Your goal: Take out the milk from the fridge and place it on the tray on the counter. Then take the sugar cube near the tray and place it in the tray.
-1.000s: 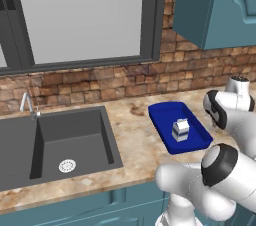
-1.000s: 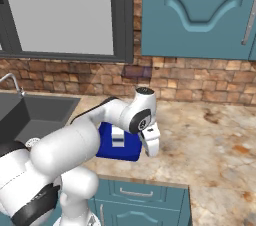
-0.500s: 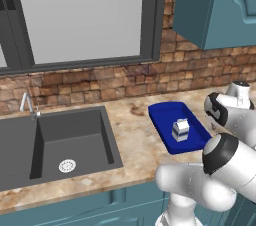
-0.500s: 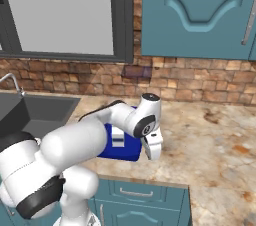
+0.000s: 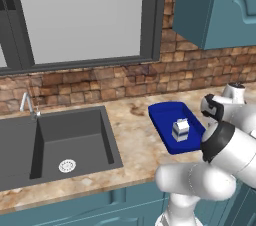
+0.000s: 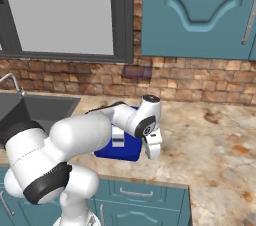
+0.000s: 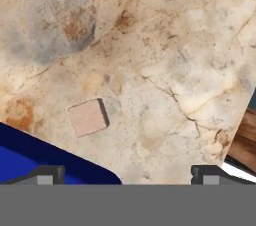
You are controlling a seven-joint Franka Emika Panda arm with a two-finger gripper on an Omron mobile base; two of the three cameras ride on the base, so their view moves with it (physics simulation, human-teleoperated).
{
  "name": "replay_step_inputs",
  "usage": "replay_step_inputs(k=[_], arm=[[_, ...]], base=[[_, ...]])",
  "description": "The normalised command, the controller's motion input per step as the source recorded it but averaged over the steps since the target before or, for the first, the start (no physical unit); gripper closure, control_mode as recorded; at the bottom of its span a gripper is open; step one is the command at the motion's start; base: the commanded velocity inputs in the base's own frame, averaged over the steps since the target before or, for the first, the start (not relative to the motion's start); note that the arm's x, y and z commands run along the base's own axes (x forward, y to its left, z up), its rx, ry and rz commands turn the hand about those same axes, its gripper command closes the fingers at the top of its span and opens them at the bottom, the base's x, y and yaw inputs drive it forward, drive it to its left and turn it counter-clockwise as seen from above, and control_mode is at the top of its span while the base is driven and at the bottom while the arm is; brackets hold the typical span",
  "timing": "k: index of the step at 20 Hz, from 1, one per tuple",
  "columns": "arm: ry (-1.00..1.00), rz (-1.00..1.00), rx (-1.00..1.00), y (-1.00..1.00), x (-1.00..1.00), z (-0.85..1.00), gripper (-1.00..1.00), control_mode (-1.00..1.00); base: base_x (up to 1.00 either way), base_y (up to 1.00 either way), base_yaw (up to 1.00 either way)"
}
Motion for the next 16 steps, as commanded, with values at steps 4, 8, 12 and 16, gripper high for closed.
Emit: replay_step_inputs(k=[4,8,12,16], arm=[[0.00,-0.04,0.00,0.00,0.19,-0.11,-1.00,-1.00],[0.01,-0.03,0.00,0.00,0.15,-0.22,-1.00,-1.00],[0.00,-0.02,0.00,-0.01,0.16,-0.28,-1.00,-1.00],[0.00,-0.01,0.02,-0.03,0.00,-0.21,-1.00,-1.00]], base=[[0.00,0.00,0.00],[0.00,0.00,0.00],[0.00,0.00,0.00],[0.00,0.00,0.00]])
